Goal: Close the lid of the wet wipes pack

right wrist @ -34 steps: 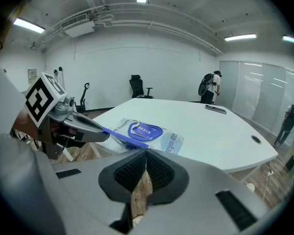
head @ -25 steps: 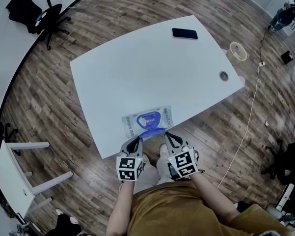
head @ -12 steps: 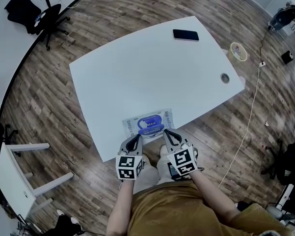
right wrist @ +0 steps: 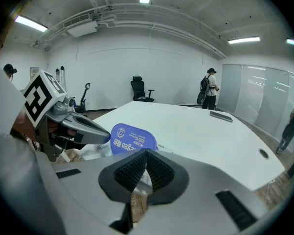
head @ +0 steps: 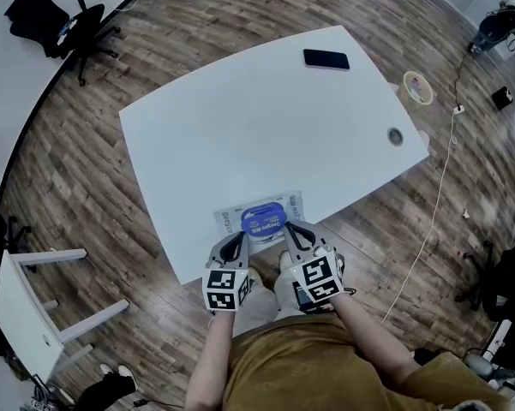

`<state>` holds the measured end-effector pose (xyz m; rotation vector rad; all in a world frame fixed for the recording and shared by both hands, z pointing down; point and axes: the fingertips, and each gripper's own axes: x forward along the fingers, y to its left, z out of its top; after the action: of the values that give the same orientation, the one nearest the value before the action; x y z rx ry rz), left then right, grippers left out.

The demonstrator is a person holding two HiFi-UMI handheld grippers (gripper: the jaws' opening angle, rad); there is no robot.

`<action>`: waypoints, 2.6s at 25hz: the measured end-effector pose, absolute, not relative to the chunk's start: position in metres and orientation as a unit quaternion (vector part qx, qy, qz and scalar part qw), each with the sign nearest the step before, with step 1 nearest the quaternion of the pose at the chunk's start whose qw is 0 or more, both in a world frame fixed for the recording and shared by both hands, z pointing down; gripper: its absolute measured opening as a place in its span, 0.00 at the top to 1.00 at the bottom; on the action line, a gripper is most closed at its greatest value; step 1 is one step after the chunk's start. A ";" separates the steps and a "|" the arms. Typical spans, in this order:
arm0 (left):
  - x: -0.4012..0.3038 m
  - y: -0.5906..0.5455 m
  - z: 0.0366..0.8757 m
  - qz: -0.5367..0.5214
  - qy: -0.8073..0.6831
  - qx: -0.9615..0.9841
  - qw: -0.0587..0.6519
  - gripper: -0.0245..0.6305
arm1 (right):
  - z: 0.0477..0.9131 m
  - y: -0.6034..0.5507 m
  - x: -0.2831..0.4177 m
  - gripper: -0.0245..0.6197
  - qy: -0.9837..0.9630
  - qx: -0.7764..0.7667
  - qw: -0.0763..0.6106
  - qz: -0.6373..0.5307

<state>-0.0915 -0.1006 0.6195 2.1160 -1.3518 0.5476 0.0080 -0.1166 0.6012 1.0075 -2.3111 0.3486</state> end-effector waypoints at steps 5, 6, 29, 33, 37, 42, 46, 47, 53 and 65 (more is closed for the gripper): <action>-0.093 -0.104 0.621 0.207 -0.503 0.790 0.281 0.97 | 0.606 -0.121 0.002 0.95 -0.869 0.372 0.299 0.134; -0.094 -0.105 0.621 0.208 -0.503 0.790 0.281 0.97 | 0.608 -0.122 0.000 0.95 -0.869 0.370 0.301 0.134; -0.091 -0.122 0.627 0.221 -0.496 0.794 0.275 0.97 | 0.626 -0.139 -0.011 0.95 -0.866 0.355 0.321 0.144; -0.091 -0.124 0.629 0.223 -0.496 0.793 0.276 0.97 | 0.628 -0.142 -0.010 0.95 -0.866 0.352 0.325 0.143; -0.091 -0.126 0.630 0.228 -0.495 0.792 0.274 0.97 | 0.628 -0.143 -0.012 0.95 -0.866 0.350 0.326 0.144; -0.090 -0.128 0.633 0.240 -0.490 0.792 0.274 0.97 | 0.632 -0.144 -0.011 0.95 -0.863 0.345 0.337 0.148; -0.089 -0.130 0.634 0.245 -0.488 0.792 0.273 0.97 | 0.634 -0.145 -0.011 0.95 -0.862 0.342 0.343 0.150; -0.089 -0.131 0.635 0.246 -0.488 0.792 0.272 0.97 | 0.634 -0.146 -0.012 0.95 -0.862 0.342 0.344 0.151; -0.091 -0.135 0.636 0.257 -0.484 0.792 0.271 0.97 | 0.638 -0.149 -0.014 0.95 -0.857 0.335 0.357 0.161; -0.091 -0.137 0.642 0.256 -0.473 0.789 0.298 0.97 | 0.643 -0.150 -0.013 0.95 -0.850 0.335 0.366 0.174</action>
<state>-0.0907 -0.1369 0.6418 2.0960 -1.2565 0.6799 -0.0134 -0.1502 0.6431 0.8619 -2.1860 0.4464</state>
